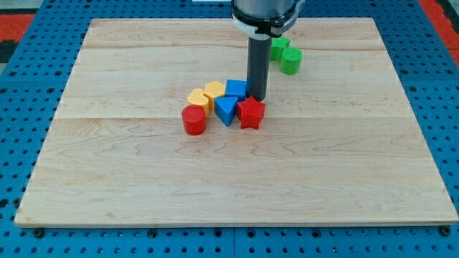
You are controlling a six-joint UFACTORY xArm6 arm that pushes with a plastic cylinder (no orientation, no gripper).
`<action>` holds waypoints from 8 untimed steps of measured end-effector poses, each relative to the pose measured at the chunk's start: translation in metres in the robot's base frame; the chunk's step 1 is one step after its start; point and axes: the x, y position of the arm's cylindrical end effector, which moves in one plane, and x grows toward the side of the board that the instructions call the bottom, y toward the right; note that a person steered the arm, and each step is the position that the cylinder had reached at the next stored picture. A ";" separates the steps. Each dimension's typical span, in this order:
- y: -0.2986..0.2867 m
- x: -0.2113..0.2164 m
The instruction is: Push the blue blocks towards the bottom side
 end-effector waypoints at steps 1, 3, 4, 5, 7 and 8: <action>0.012 0.020; 0.059 -0.027; 0.020 -0.056; -0.013 -0.022; -0.036 0.040; -0.049 0.017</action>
